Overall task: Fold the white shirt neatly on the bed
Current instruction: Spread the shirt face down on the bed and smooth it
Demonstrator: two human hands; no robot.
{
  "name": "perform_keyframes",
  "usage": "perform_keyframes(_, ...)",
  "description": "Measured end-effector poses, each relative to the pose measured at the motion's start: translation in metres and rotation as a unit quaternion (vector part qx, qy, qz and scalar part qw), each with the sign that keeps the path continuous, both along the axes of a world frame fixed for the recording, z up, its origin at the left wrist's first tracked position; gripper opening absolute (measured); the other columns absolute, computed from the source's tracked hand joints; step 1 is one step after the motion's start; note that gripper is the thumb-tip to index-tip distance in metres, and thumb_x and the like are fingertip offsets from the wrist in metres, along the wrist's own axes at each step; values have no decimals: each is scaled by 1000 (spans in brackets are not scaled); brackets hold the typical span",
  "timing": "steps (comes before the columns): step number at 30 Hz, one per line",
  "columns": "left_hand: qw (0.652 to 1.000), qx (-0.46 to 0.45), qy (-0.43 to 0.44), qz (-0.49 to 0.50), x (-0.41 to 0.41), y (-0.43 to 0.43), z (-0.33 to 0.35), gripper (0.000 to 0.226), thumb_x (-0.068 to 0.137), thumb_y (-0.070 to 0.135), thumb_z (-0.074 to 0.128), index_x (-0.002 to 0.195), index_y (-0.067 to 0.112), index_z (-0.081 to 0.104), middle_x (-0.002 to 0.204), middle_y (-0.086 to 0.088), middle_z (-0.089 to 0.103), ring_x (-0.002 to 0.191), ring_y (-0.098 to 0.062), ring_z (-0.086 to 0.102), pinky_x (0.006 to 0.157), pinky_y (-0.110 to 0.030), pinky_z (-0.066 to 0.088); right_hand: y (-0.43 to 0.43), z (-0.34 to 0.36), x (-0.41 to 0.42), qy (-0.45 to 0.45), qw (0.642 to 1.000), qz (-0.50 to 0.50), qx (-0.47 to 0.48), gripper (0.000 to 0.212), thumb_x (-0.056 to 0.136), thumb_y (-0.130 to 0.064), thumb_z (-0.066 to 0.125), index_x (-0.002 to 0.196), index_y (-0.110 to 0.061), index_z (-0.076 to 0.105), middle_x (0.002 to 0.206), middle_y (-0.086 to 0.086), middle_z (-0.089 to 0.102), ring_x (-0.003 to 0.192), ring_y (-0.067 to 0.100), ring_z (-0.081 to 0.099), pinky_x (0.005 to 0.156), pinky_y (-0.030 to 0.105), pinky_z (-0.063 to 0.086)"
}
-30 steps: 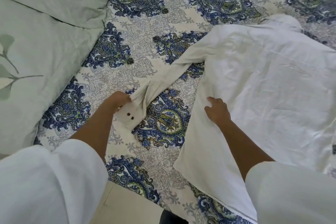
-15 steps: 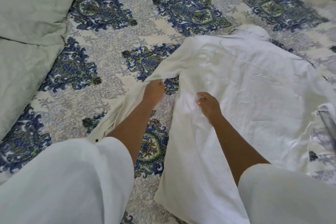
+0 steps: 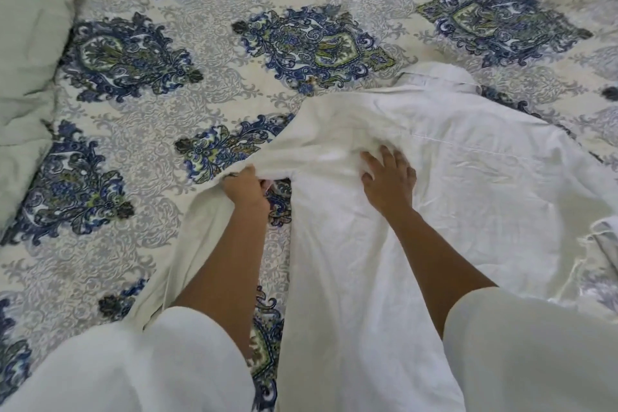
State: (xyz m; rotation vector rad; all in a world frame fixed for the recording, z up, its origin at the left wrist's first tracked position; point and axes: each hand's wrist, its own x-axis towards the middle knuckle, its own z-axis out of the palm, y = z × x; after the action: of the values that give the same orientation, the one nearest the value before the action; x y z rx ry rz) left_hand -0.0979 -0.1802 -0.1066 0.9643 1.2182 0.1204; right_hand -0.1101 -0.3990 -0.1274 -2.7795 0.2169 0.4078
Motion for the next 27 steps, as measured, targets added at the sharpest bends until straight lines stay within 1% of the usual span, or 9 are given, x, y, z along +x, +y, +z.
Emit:
perform_keyframes(3,1000,18,-4,1,3,10,-5,18,88,-4,54,102,1,44,83,-10,54,70,-23,59,56,-36,57,-8,-16,2,4,999,29,-39,49,97,-45,31,145,-39,21,159,-5,4,146,21,-3,114,50,0)
perform_keyframes(5,999,30,-11,-2,1,10,-9,14,88,-6,52,98,2,47,87,-10,56,71,-21,59,51,-30,56,-10,-23,2,11,997,45,-53,52,98,-49,22,147,-41,8,158,-7,-7,146,19,-11,114,50,-4)
perform_keyframes(10,999,18,-46,-9,-16,-15,-4,26,87,-2,53,113,4,52,104,-10,59,79,-18,56,61,-26,50,-12,-28,3,14,998,43,-44,52,97,-51,19,146,-42,3,158,-9,-12,145,18,-14,114,50,-6)
perform_keyframes(12,993,112,-19,27,-21,-31,6,11,85,-5,55,91,4,52,91,-9,54,72,-17,49,71,-33,47,-12,-27,3,16,998,43,-39,52,97,-50,19,146,-42,3,158,-9,-12,145,18,-14,114,50,-6)
perform_keyframes(16,909,409,-52,-57,2,-61,28,17,84,1,59,98,4,49,101,-6,43,90,-17,43,76,-21,43,-11,-25,2,17,998,43,-38,53,97,-51,18,146,-43,2,157,-9,-13,145,18,-15,114,50,-7)
perform_keyframes(19,814,507,-39,-280,57,-54,12,16,91,10,50,100,-1,57,100,-10,55,97,-25,47,81,-24,32,-12,-25,3,18,998,43,-35,53,97,-51,18,146,-43,1,157,-10,-14,144,17,-16,114,49,-8)
perform_keyframes(22,838,339,34,-428,113,-27,-7,24,94,5,41,103,-5,60,105,-18,62,98,-30,56,81,-30,41,-13,-26,4,24,998,44,-35,53,97,-51,17,146,-43,-3,156,-10,-18,144,17,-19,113,50,-9)
perform_keyframes(24,856,187,46,-480,132,-11,2,19,92,8,44,86,2,62,86,-11,64,75,-23,58,66,-29,46,-13,-26,7,28,998,47,-35,53,97,-52,17,145,-44,-5,156,-10,-20,143,17,-20,113,50,-11)
perform_keyframes(27,815,63,46,-574,134,7,13,27,96,21,39,83,11,59,74,-3,58,57,-14,48,54,-25,33,-15,-25,13,49,997,48,-29,53,96,-53,16,144,-46,-7,154,-12,-23,142,16,-24,112,50,-14)
